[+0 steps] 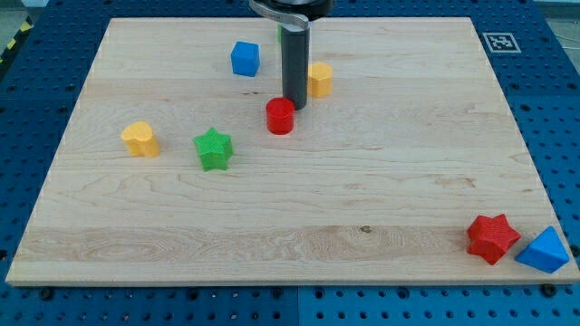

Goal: Move the yellow hexagon to the bootom right of the green circle

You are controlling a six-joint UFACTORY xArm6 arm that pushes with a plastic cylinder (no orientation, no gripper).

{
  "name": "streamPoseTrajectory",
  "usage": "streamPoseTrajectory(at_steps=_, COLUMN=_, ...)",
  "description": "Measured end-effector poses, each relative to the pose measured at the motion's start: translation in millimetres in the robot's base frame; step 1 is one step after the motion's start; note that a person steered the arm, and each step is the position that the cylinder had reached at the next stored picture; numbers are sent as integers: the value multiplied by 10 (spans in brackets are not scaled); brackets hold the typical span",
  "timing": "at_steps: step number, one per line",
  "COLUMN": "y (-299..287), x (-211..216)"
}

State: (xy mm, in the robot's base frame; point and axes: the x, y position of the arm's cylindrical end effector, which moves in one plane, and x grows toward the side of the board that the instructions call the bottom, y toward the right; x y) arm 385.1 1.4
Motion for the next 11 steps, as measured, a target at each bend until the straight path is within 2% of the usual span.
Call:
streamPoseTrajectory(at_steps=3, y=256, x=-88)
streamPoseTrajectory(at_steps=7, y=412, x=-771)
streamPoseTrajectory(at_steps=11, y=1105, x=-824)
